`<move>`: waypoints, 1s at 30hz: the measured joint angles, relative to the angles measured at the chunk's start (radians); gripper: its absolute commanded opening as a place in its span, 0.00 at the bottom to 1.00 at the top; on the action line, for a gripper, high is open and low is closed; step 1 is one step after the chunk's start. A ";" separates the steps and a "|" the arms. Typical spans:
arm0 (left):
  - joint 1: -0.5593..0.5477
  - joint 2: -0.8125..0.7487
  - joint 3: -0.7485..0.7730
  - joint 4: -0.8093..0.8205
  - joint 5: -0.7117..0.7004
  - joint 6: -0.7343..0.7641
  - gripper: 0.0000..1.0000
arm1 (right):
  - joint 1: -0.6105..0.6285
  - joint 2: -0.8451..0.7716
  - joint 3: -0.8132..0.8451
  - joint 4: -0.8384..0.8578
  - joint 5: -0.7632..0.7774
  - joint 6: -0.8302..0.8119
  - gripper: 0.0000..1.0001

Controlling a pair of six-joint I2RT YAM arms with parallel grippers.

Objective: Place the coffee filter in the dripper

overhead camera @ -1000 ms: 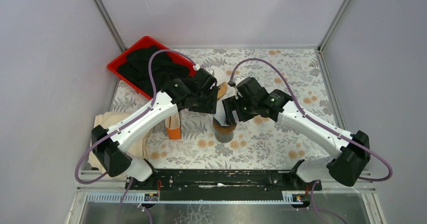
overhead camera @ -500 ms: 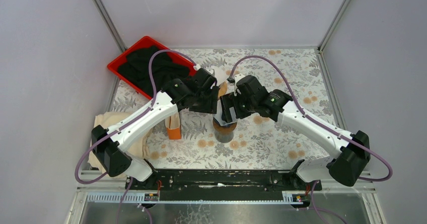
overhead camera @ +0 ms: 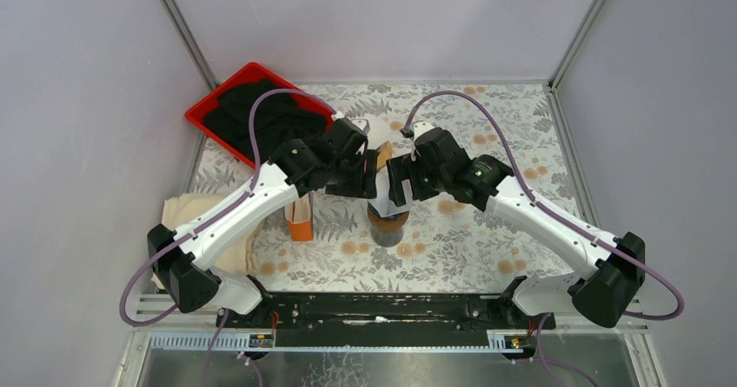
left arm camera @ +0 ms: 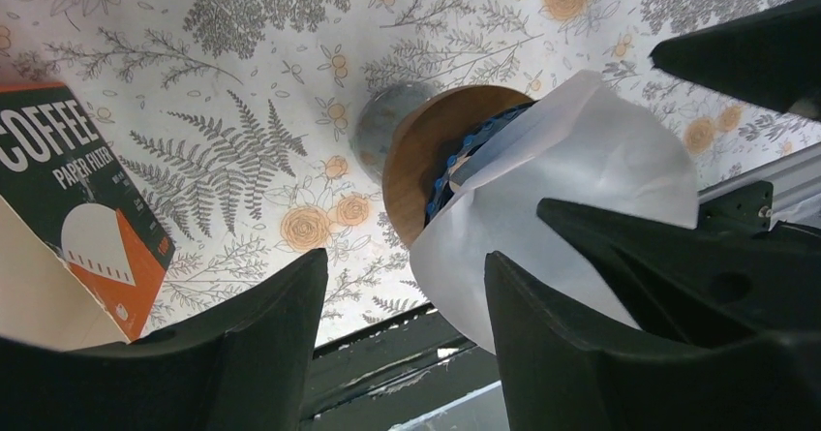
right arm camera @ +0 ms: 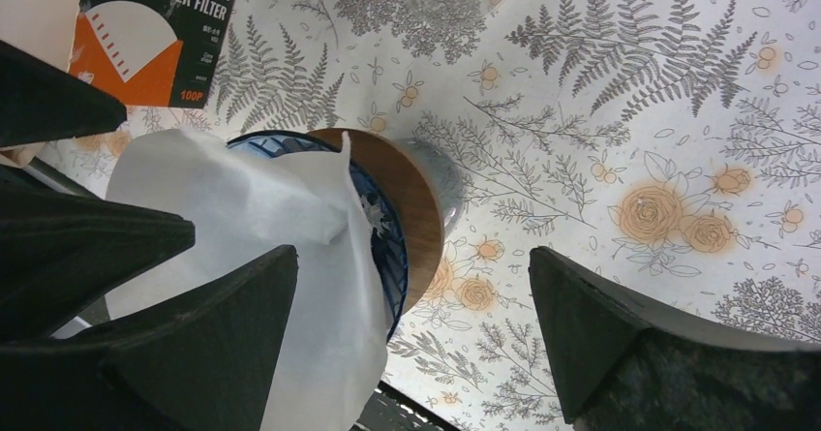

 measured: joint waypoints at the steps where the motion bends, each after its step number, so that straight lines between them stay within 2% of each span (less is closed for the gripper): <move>1: 0.000 -0.002 -0.008 0.002 0.005 0.000 0.68 | -0.003 0.000 0.000 0.000 0.002 0.000 0.95; 9: -0.010 -0.003 -0.076 0.002 0.037 0.006 0.68 | -0.034 0.000 -0.015 0.012 0.010 -0.001 0.93; 19: -0.031 -0.003 -0.087 0.002 0.043 0.032 0.70 | -0.061 0.016 -0.036 0.030 0.009 0.000 0.92; 30: -0.031 -0.003 -0.067 0.002 0.013 0.037 0.73 | -0.066 0.017 -0.036 0.034 -0.056 -0.002 0.97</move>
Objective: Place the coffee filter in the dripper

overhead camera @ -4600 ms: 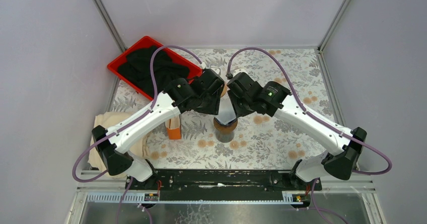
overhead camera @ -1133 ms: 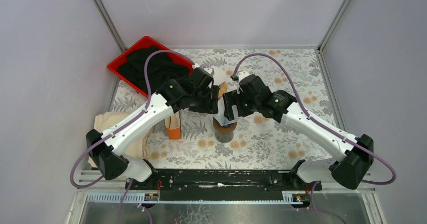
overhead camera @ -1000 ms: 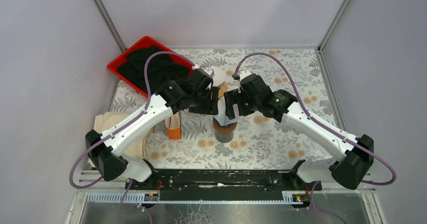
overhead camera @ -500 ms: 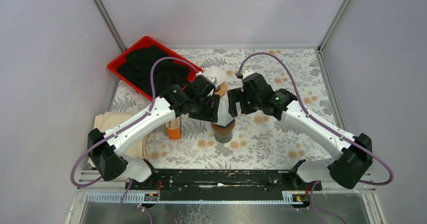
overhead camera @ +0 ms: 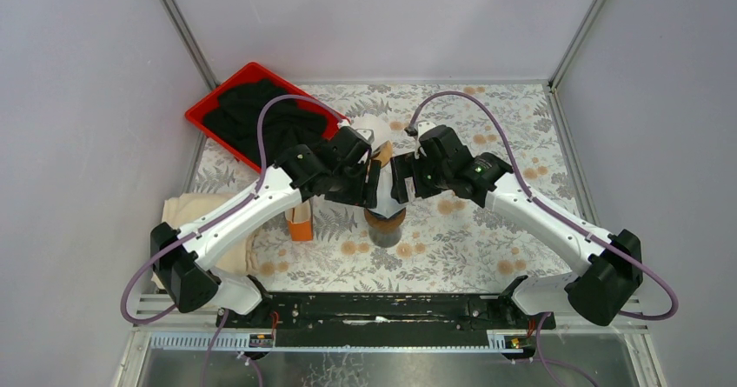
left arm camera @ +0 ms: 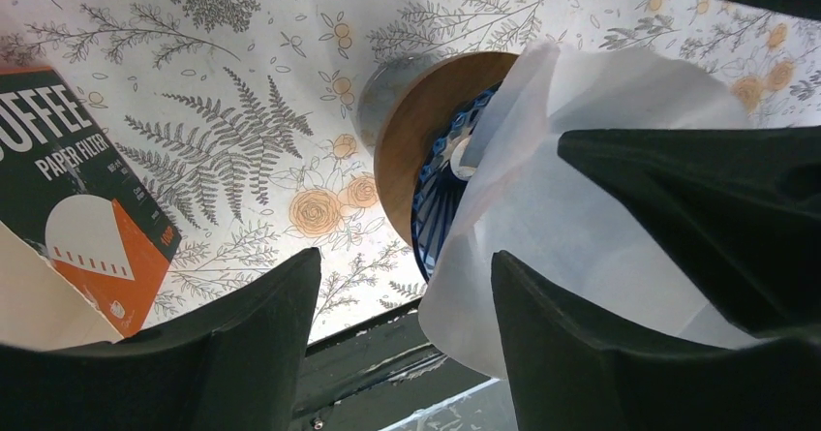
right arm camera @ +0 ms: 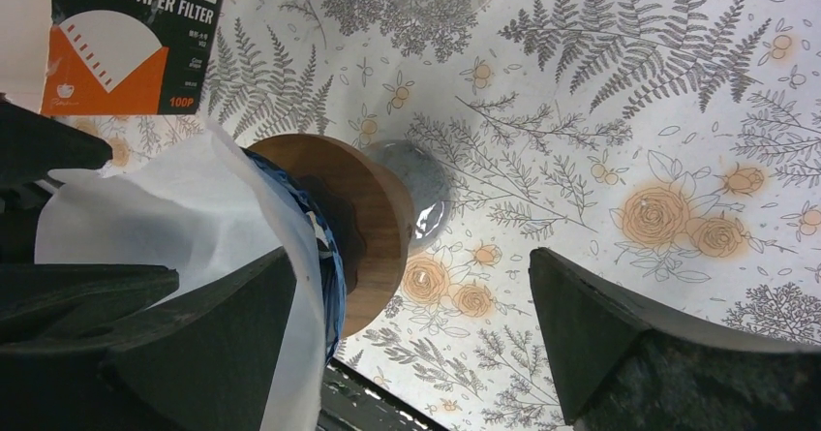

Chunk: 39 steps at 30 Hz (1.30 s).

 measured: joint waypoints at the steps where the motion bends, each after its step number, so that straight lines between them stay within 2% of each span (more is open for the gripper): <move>1: 0.000 0.000 0.003 0.001 -0.001 0.000 0.73 | 0.000 0.000 0.000 0.000 -0.007 0.000 0.97; 14: 0.047 0.000 0.021 0.043 -0.014 0.000 0.74 | 0.000 -0.002 -0.004 0.000 -0.077 -0.013 0.97; 39: 0.068 0.033 0.012 0.087 -0.071 -0.013 0.74 | 0.000 -0.002 -0.056 0.002 -0.080 -0.023 0.97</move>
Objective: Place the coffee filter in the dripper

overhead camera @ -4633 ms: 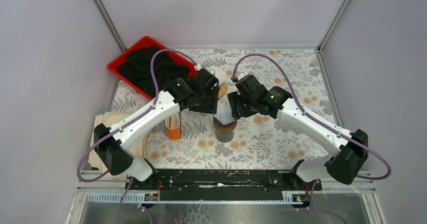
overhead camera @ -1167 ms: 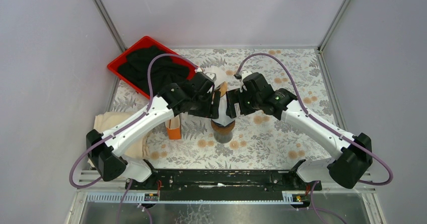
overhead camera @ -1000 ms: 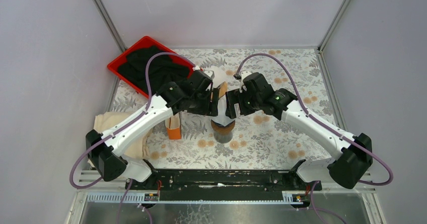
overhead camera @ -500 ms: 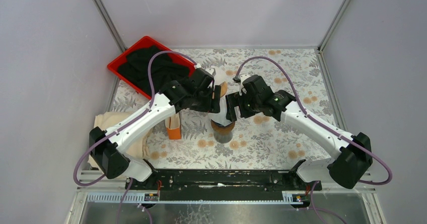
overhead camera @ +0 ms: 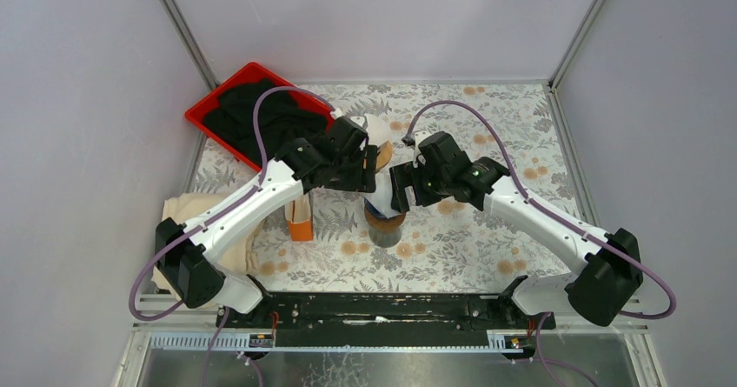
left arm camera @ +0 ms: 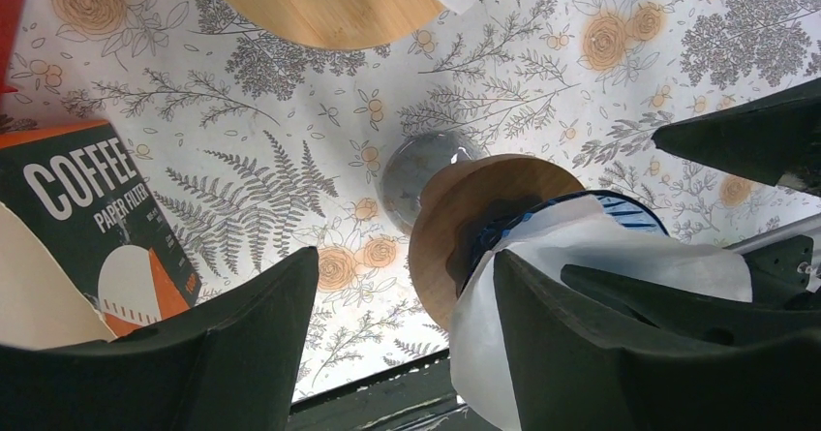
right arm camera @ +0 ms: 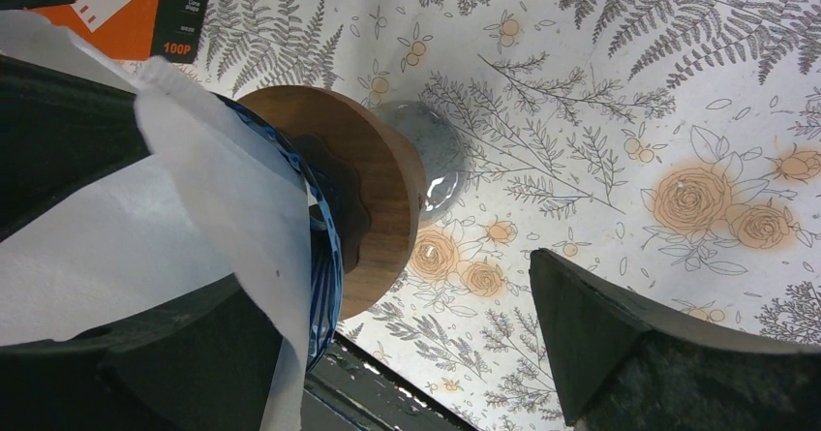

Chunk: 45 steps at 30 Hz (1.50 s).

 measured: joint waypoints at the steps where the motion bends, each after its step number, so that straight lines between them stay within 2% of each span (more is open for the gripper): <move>1: 0.000 0.000 0.000 0.000 0.006 0.000 0.74 | 0.000 0.000 0.000 0.000 -0.003 0.000 0.97; 18: 0.000 -0.086 -0.029 0.003 0.100 0.004 0.77 | 0.000 -0.015 0.024 0.003 -0.012 0.001 0.98; 27: 0.000 -0.082 -0.101 0.002 0.125 0.011 0.77 | 0.000 -0.010 0.019 0.013 -0.008 0.002 0.97; 45: 0.000 -0.072 -0.104 0.002 0.128 0.018 0.77 | 0.000 0.018 -0.004 0.024 0.007 0.005 0.97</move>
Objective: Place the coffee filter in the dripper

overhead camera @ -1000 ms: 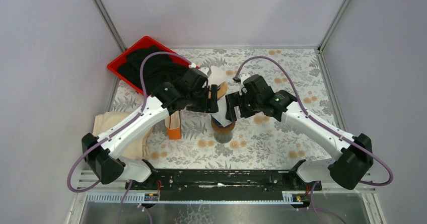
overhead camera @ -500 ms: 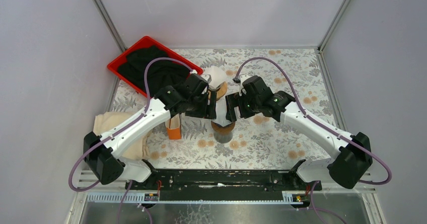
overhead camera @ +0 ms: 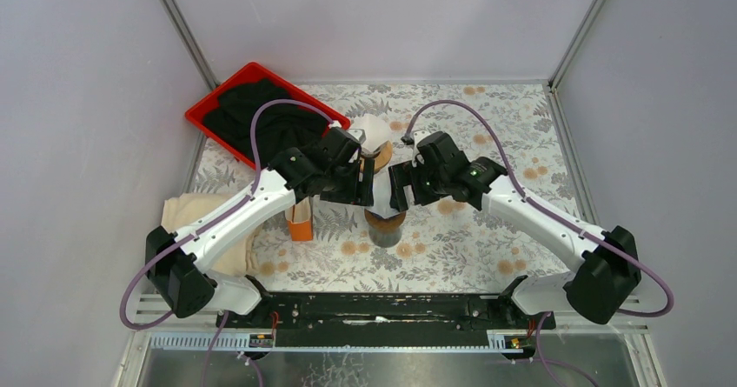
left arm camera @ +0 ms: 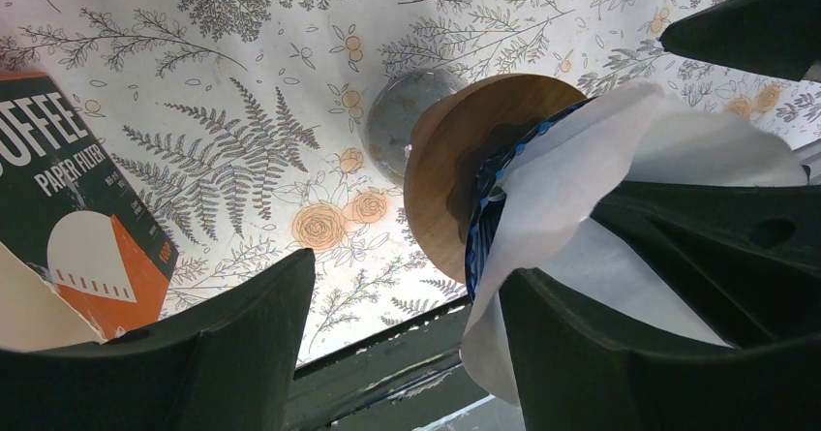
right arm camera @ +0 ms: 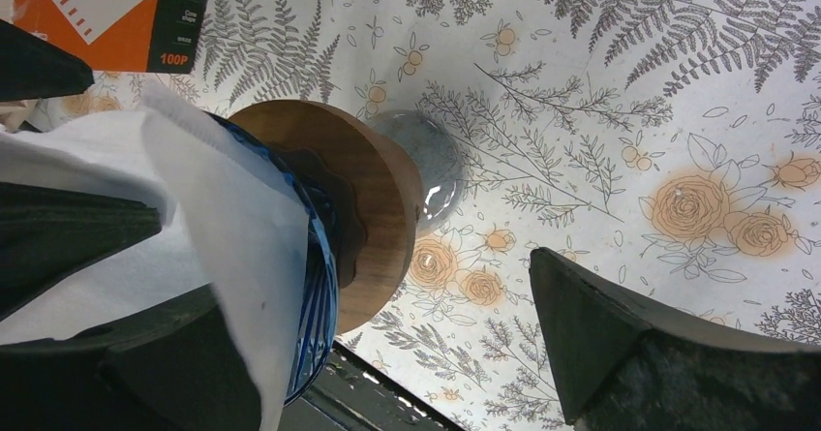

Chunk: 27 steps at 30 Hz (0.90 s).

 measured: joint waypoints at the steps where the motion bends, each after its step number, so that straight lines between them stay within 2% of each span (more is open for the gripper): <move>1: 0.000 0.000 0.000 0.000 0.000 0.000 0.77 | 0.000 -0.005 0.000 0.000 0.000 0.000 0.97; 12: 0.000 -0.003 0.000 0.002 0.000 0.000 0.77 | 0.000 -0.037 0.002 0.000 -0.002 0.000 0.99; 27: 0.000 -0.041 0.001 0.030 0.000 -0.001 0.84 | 0.000 -0.048 0.017 0.011 -0.004 0.000 0.99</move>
